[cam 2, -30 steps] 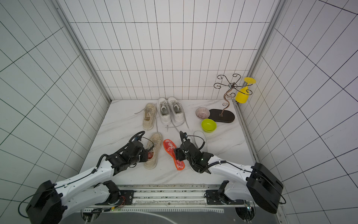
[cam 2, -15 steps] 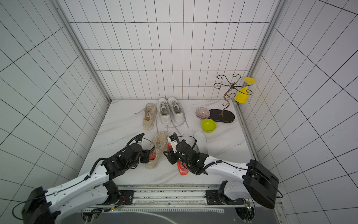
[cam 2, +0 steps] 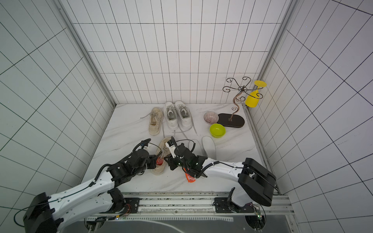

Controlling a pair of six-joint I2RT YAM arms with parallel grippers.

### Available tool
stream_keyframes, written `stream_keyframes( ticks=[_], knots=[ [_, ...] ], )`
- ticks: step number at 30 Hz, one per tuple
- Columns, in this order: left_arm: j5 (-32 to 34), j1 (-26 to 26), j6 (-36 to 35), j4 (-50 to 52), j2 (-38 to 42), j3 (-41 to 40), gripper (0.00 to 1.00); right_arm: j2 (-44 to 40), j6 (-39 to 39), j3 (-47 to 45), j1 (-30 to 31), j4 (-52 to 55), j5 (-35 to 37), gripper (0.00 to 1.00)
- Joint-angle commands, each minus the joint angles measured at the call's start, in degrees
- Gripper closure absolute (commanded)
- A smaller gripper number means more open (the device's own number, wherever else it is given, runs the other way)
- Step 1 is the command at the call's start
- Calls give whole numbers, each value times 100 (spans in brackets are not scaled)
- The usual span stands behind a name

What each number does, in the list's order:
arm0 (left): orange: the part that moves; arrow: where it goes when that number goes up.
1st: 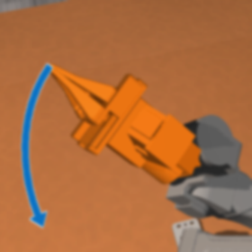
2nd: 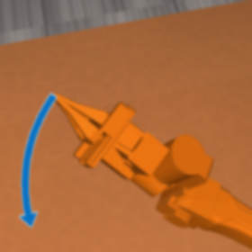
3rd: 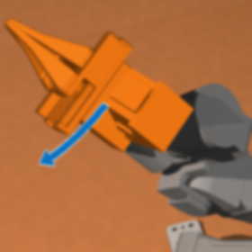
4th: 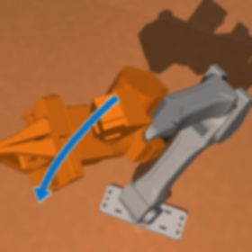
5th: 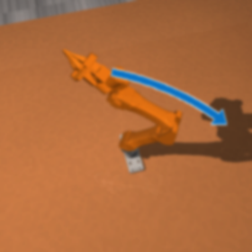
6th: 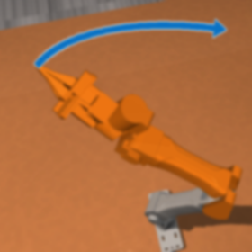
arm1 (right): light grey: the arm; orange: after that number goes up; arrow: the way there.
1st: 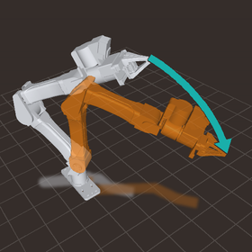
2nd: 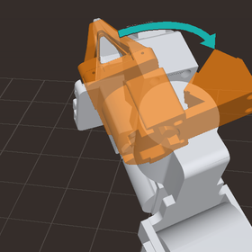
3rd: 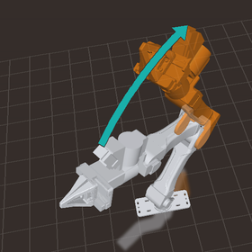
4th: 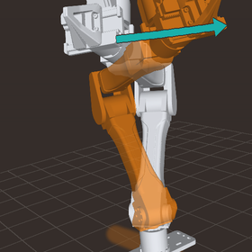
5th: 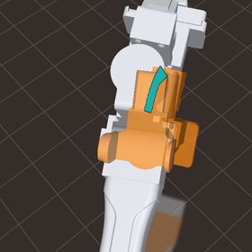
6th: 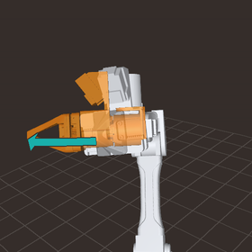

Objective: Remove the insole from the shoe
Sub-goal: Untie the shoelace on the shoe.

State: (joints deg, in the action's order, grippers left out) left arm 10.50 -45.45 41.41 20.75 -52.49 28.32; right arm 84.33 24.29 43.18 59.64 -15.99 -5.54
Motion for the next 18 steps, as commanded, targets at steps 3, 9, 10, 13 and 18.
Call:
stream_keyframes(
  ticks=[3,9,10,13,18],
  knots=[
    [134,-30,100,-562,71,42,100,225,-136,807,74,16,-105,73],
    [110,-36,94,-578,110,10,100,397,-133,983,105,156,127,67],
    [104,-36,95,-581,123,10,100,429,-130,1025,111,194,185,66],
    [90,-34,99,-589,186,-17,100,486,-118,1104,116,252,318,66],
    [39,-43,108,-606,279,-76,100,613,-66,1275,112,482,697,67]
  ],
)
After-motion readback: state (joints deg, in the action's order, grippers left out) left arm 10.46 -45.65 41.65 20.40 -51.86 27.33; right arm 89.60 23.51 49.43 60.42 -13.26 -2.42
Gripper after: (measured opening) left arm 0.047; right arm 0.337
